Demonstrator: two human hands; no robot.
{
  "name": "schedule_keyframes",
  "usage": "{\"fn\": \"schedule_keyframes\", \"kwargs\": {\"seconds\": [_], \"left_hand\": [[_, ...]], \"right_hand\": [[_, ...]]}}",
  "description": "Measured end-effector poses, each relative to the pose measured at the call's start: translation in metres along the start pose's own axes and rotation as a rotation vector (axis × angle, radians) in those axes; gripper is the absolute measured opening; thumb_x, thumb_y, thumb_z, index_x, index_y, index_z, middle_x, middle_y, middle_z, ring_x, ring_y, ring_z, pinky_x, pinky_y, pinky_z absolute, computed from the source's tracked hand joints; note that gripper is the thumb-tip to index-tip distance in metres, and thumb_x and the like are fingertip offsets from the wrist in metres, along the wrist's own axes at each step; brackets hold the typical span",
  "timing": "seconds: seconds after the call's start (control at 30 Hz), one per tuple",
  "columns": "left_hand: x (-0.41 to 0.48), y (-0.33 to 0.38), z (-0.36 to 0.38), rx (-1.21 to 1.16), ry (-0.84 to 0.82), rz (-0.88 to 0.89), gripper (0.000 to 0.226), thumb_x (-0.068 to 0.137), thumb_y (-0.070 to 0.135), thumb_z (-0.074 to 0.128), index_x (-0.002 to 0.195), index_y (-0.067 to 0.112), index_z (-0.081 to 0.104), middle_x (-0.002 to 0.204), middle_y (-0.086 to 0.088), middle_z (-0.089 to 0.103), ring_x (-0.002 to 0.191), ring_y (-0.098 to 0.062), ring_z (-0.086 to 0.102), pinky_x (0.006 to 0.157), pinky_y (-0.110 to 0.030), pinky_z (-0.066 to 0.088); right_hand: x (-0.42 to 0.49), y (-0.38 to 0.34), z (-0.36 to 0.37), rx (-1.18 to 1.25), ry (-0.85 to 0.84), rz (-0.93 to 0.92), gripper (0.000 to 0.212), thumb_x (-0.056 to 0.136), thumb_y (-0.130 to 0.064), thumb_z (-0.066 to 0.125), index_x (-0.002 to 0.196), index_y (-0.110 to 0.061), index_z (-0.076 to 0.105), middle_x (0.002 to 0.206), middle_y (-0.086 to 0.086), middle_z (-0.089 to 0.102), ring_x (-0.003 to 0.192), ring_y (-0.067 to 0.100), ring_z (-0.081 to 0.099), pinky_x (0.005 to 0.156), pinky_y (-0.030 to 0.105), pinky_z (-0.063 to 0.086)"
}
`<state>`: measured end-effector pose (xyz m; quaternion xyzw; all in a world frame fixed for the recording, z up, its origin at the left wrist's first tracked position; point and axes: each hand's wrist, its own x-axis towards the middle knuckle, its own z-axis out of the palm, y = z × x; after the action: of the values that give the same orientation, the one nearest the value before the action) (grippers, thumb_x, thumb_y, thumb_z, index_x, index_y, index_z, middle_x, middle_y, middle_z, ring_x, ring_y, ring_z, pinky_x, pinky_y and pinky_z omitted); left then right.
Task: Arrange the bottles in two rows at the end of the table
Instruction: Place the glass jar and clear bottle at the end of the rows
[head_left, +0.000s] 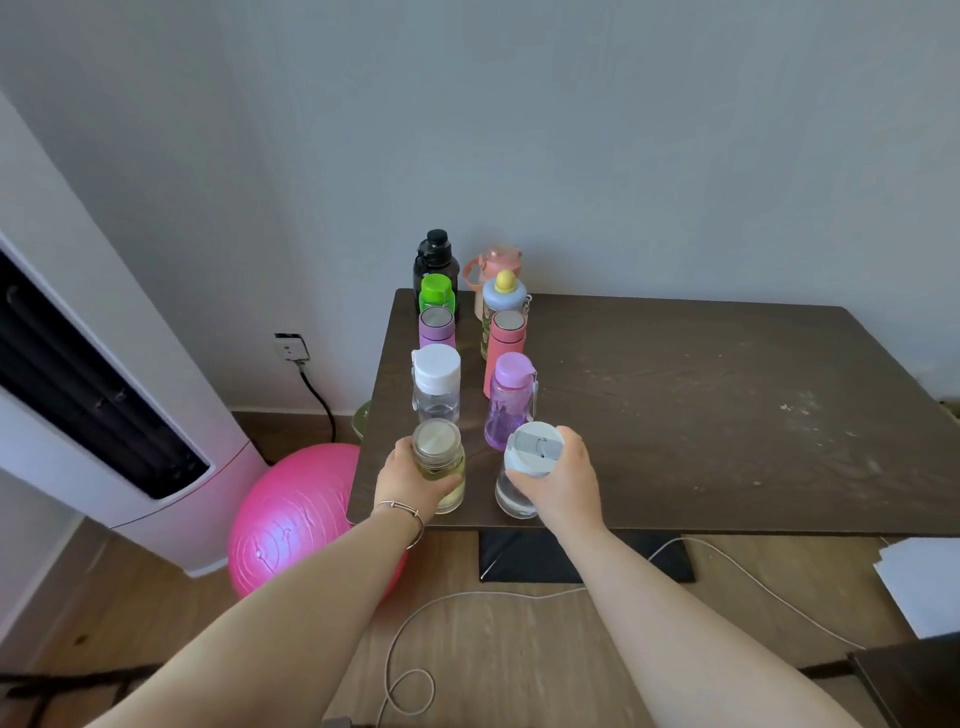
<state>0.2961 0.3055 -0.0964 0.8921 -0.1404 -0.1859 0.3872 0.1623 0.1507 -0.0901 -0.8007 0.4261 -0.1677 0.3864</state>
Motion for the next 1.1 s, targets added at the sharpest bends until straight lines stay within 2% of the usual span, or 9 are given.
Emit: {"fn": "schedule_keyframes", "kwargs": {"seconds": [0.43, 0.6, 0.87, 1.1], "left_hand": [[0.022, -0.006, 0.023, 0.009, -0.011, -0.030, 0.079, 0.066, 0.036, 0.085, 0.131, 0.019, 0.044, 0.129, -0.006, 0.057, 0.113, -0.027, 0.057, 0.093, -0.036, 0.047], [0.020, -0.008, 0.026, 0.007, -0.008, -0.033, 0.077, 0.066, 0.034, 0.085, 0.130, 0.019, 0.045, 0.127, -0.005, 0.058, 0.113, -0.027, 0.057, 0.089, -0.032, 0.043], [0.022, -0.009, 0.025, -0.009, 0.031, -0.034, 0.078, 0.067, 0.032, 0.085, 0.132, 0.017, 0.044, 0.130, -0.007, 0.056, 0.115, -0.028, 0.056, 0.092, -0.035, 0.044], [0.029, -0.011, 0.017, 0.057, -0.022, -0.035, 0.080, 0.066, 0.037, 0.086, 0.131, 0.018, 0.043, 0.129, -0.006, 0.055, 0.113, -0.028, 0.057, 0.091, -0.036, 0.047]], "right_hand": [[0.025, 0.008, 0.028, -0.018, -0.074, -0.030, 0.089, 0.062, -0.051, 0.087, 0.135, -0.029, 0.040, 0.129, -0.008, 0.051, 0.114, 0.014, 0.055, 0.087, 0.040, 0.057], [0.023, 0.005, 0.029, -0.034, -0.097, -0.055, 0.089, 0.066, -0.047, 0.087, 0.138, -0.027, 0.037, 0.134, -0.006, 0.049, 0.118, 0.016, 0.053, 0.089, 0.035, 0.055], [0.024, 0.005, 0.026, -0.043, -0.109, -0.079, 0.089, 0.069, -0.045, 0.086, 0.140, -0.024, 0.037, 0.136, -0.002, 0.048, 0.119, 0.020, 0.054, 0.091, 0.040, 0.054], [0.026, 0.007, 0.024, -0.071, -0.146, -0.086, 0.091, 0.070, -0.050, 0.084, 0.142, -0.026, 0.033, 0.137, -0.003, 0.046, 0.119, 0.020, 0.054, 0.092, 0.045, 0.055]]}}
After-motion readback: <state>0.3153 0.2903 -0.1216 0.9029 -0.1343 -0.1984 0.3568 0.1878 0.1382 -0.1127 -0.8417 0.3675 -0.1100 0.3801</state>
